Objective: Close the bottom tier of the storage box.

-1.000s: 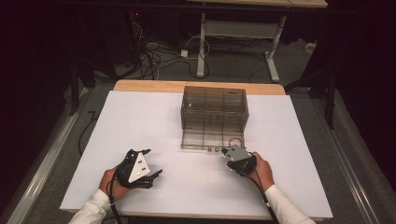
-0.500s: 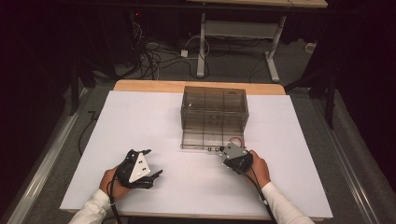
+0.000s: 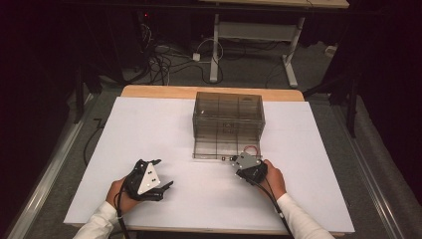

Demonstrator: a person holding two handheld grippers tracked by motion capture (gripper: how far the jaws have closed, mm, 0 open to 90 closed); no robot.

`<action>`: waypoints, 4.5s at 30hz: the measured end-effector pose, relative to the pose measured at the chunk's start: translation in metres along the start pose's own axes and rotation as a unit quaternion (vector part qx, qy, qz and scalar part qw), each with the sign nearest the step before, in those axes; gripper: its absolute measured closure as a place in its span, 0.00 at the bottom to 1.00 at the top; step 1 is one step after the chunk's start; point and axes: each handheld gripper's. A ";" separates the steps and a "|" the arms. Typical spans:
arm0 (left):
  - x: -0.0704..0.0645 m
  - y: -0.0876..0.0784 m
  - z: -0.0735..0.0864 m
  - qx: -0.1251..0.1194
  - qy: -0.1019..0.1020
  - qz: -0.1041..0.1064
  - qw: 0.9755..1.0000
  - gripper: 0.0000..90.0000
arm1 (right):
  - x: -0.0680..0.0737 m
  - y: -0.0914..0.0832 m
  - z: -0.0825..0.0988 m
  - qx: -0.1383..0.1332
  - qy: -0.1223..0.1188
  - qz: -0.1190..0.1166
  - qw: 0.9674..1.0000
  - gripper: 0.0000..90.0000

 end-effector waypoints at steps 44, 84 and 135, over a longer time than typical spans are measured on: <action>0.000 0.001 0.001 0.002 -0.001 0.003 1.000 0.22 | -0.011 0.012 -0.004 0.010 0.007 0.017 1.000 1.00; 0.001 0.000 0.001 0.001 0.000 0.003 1.000 0.22 | -0.024 0.026 -0.011 0.025 0.012 0.031 0.999 1.00; 0.002 0.001 0.003 0.004 -0.002 0.004 1.000 0.22 | -0.036 0.042 -0.014 0.052 0.008 0.054 0.997 1.00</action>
Point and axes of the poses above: each handheld gripper's, and its own axes: y roughly forward along the jaws, z roughly out of its underside, x roughly to its left, and after that the axes turned 8 degrees about -y, right-handed
